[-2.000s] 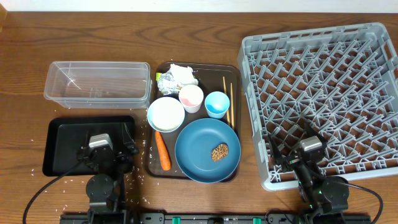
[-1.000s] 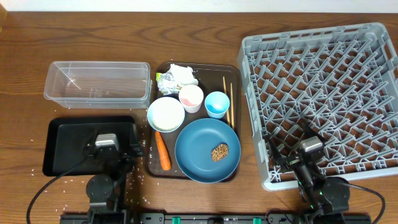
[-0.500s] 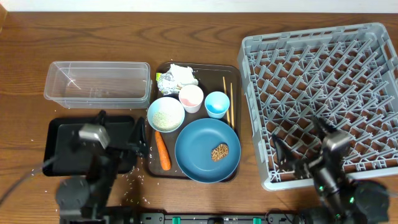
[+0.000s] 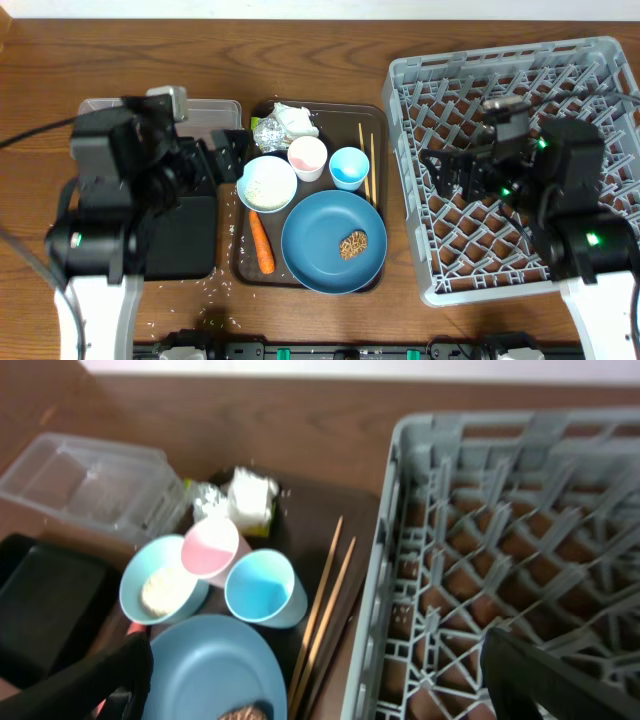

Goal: Sort waste into correct bins and load items into the dishwasher rack
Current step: 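Reach the left gripper to the pink cup and grasp its rim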

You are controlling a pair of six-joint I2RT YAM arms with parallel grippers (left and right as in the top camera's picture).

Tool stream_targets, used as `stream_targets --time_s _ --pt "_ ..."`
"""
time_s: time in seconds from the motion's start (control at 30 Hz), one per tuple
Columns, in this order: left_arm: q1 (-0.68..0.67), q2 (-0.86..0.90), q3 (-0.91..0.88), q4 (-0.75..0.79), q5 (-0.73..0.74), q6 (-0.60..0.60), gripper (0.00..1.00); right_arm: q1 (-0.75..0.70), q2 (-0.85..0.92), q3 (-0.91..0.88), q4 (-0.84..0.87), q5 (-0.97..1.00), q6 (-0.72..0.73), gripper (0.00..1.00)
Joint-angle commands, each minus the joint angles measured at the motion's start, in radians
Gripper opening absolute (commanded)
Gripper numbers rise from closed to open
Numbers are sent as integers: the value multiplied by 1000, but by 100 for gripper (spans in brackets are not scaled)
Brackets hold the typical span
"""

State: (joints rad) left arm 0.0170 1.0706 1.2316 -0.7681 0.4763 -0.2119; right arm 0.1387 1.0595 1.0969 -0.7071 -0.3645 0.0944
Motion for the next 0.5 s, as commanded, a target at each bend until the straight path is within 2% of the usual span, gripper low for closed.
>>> stream_targets --time_s 0.0,0.17,0.33,0.47 --pt "2 83 13 20 34 -66 98 -8 46 21 -8 -62 -18 99" --pt "-71 232 13 72 19 -52 98 -10 81 21 -11 -51 26 99" --pt "-196 398 13 106 -198 -52 98 -10 86 21 -19 -50 25 99" --pt "-277 512 13 161 -297 -51 98 -10 86 20 -34 -50 25 99"
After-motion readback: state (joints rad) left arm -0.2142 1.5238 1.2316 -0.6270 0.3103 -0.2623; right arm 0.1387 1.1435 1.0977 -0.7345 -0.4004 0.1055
